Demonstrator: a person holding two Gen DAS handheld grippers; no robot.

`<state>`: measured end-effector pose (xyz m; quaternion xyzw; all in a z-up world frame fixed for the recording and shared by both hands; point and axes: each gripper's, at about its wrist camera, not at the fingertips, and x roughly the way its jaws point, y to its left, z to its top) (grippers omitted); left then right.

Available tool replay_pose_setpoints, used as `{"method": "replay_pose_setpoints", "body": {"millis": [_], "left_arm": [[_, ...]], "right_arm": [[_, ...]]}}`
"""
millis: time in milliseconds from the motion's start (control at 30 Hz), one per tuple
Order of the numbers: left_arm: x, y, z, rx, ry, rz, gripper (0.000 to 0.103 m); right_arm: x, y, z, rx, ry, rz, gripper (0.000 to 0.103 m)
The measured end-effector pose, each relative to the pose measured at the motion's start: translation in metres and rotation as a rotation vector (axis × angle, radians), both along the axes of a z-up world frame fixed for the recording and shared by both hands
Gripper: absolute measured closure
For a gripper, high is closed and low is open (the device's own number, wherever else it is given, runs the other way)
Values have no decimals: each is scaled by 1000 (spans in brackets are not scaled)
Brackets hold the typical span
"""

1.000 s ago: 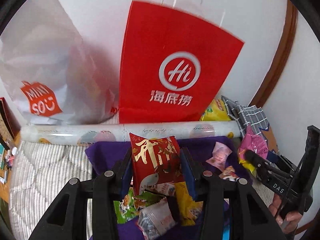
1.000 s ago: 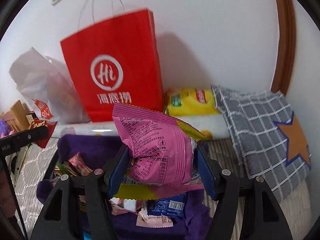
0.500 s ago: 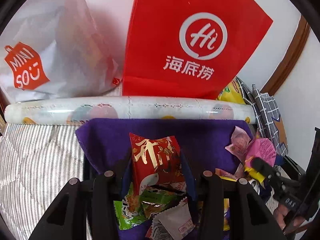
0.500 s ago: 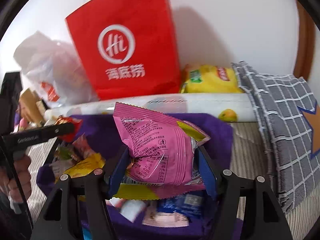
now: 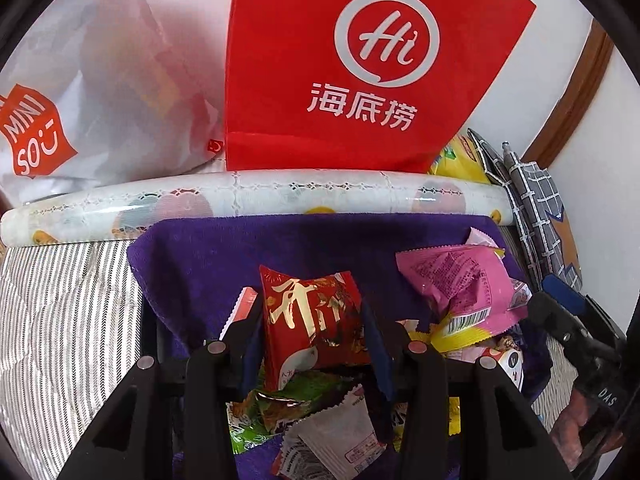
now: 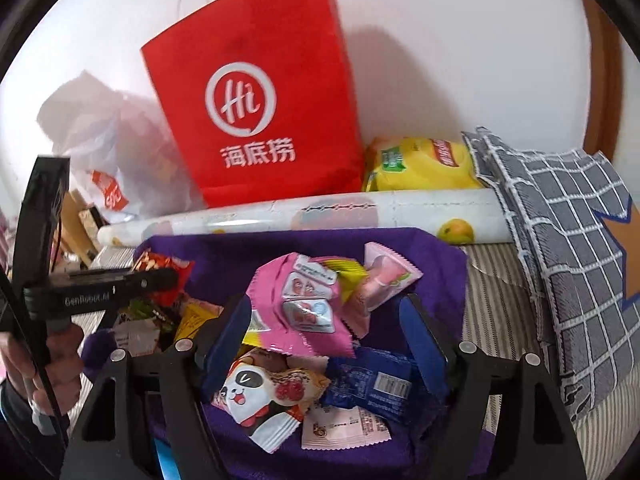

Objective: Organize snacks
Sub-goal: 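Lower both packets onto the towel pile and open both tools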

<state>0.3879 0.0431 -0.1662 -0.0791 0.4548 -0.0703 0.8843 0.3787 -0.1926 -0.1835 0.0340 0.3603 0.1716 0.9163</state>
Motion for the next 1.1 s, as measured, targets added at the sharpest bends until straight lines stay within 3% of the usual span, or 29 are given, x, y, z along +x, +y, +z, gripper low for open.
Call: {"method": "replay_pose_setpoints", "body": {"millis": [567, 1100], "left_arm": [[1, -5, -1, 29, 24, -11, 58], [1, -4, 3, 56, 20, -1, 39]], "right_arm": [[-1, 3, -11, -25, 16, -3, 38], [-1, 5, -14, -50, 22, -11, 43]]}}
